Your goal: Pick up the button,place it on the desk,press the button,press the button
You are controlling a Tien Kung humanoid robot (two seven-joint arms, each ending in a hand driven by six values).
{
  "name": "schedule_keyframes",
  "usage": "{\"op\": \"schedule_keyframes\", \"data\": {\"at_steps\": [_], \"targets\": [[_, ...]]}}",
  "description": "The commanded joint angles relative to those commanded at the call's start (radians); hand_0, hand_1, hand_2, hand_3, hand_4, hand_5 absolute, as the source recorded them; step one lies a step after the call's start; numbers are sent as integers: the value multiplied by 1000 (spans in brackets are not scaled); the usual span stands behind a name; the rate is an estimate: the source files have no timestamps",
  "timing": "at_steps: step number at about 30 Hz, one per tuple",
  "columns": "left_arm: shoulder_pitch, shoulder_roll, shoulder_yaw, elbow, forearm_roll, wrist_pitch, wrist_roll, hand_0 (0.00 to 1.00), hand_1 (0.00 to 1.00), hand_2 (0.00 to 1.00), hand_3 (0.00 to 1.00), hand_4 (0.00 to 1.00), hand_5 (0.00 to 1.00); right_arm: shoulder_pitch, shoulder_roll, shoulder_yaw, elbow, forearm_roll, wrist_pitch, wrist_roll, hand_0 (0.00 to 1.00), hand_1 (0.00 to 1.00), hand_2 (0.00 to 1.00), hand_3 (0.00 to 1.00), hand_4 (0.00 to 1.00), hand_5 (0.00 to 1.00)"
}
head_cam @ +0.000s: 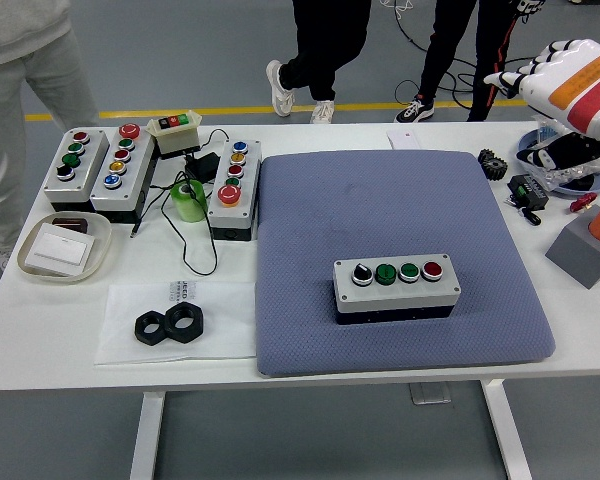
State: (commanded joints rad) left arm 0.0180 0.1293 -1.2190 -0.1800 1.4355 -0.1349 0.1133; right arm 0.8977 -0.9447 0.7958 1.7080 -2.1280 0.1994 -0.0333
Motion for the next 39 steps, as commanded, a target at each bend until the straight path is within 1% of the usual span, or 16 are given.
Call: {"op": "schedule_keyframes", "data": {"at_steps": [3,4,5,9,10,11,16,17,22,23,24,28,29,31,36,39], "targets": [[-1,1,3,0,-7,1,-1,744,913,983,942,612,998,23,-39,-8,11,-14,15,9,281,259,335,785,462,2],[-1,1,4,0,-7,1,-1,744,913,983,942,612,998,25,-42,-9,12,-16,17,10,281,259,335,785,462,2],[-2,1,6,0,-11,2,-1,744,913,983,942,611,998,29,-53,-12,17,-22,26,13,299,165,191,666,460,2],[-4,2,9,0,-18,3,-2,744,913,983,942,611,998,41,-75,-20,26,-40,73,34,299,165,191,666,460,2],[-4,2,10,0,-20,4,-3,744,913,983,942,611,998,48,-82,-24,26,-42,98,46,299,165,191,666,460,2],[-4,2,10,0,-21,4,-3,744,913,983,941,611,998,50,-85,-26,26,-42,112,50,295,135,152,610,425,2],[-2,5,10,0,-23,4,-4,744,913,983,941,611,998,78,-105,-46,24,-45,238,102,295,135,152,610,425,2],[0,5,9,0,-22,4,-4,744,912,983,941,611,998,81,-107,-47,23,-52,265,113,260,92,105,630,425,2],[4,6,5,0,-16,4,-2,744,912,983,941,611,998,108,-114,-47,11,-86,396,173,260,92,105,630,425,2],[5,7,3,0,-14,4,-1,744,913,982,941,611,998,115,-114,-41,8,-100,429,191,247,82,98,675,428,2],[6,7,1,0,-11,4,-1,744,913,982,941,611,998,121,-113,-36,4,-113,446,210,247,82,98,675,428,2],[9,8,-2,0,-8,3,0,744,913,982,941,611,998,131,-109,-36,-3,-140,446,247,247,82,98,675,428,2],[9,8,-2,0,-7,3,0,744,912,983,942,610,998,131,-109,-36,-3,-141,446,249,254,84,104,711,440,2],[12,10,-8,0,0,3,0,744,912,983,942,610,998,132,-91,-49,-11,-136,446,261,254,84,104,711,440,2],[14,11,-13,0,6,2,1,744,912,982,942,610,998,117,-57,-51,-16,-107,446,254,265,84,101,715,420,2],[15,12,-11,0,4,2,0,744,912,982,942,610,998,101,-29,-55,-6,-106,446,251,265,84,101,715,420,2]]}}
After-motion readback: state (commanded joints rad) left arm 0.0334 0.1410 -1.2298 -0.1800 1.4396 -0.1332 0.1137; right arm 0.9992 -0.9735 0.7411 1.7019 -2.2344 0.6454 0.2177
